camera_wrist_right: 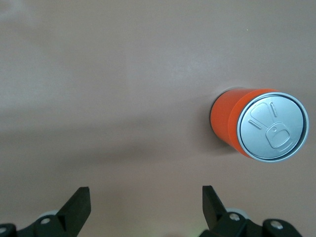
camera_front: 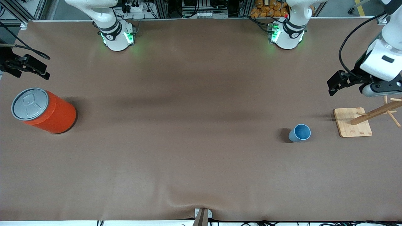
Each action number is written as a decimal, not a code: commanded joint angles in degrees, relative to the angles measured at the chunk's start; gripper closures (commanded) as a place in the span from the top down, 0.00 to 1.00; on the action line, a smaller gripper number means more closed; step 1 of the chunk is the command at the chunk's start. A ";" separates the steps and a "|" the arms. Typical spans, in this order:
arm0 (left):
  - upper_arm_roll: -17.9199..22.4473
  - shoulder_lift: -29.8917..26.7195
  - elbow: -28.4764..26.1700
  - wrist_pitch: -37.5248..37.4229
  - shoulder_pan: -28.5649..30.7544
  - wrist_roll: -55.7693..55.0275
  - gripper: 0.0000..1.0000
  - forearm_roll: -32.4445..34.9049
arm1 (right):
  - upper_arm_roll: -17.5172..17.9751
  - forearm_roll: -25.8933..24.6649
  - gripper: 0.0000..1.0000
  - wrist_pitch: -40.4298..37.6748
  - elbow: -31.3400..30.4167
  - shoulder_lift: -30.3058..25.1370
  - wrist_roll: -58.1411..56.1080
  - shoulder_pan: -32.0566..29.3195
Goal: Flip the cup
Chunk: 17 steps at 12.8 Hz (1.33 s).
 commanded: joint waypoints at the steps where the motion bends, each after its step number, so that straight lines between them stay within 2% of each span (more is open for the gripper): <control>1: 3.26 -1.42 3.66 -4.06 -4.33 2.72 1.00 1.09 | 0.44 -0.05 1.00 -0.66 0.74 0.06 -0.30 -0.41; 3: 13.61 -2.57 3.40 -4.94 -12.60 3.52 1.00 0.39 | 0.44 -0.05 1.00 -0.74 0.74 0.06 -0.30 -0.41; 6: 18.30 -2.92 2.18 -5.64 -13.42 8.27 1.00 -3.12 | 0.44 0.04 1.00 -0.75 0.74 0.06 -0.30 -0.50; 9: 19.19 -6.86 -4.04 -6.26 -13.25 7.57 1.00 -3.74 | 0.44 -0.05 1.00 -0.75 0.74 0.06 -0.30 -0.67; 13: 19.19 -11.35 -8.80 -6.26 -12.98 5.91 1.00 -4.44 | 0.44 -0.05 1.00 -0.75 0.65 0.06 -0.30 -0.76; 17: 19.02 -11.72 -9.26 -6.43 -14.39 4.32 1.00 -4.45 | 0.44 -0.05 1.00 -0.75 0.65 0.06 -0.30 -0.67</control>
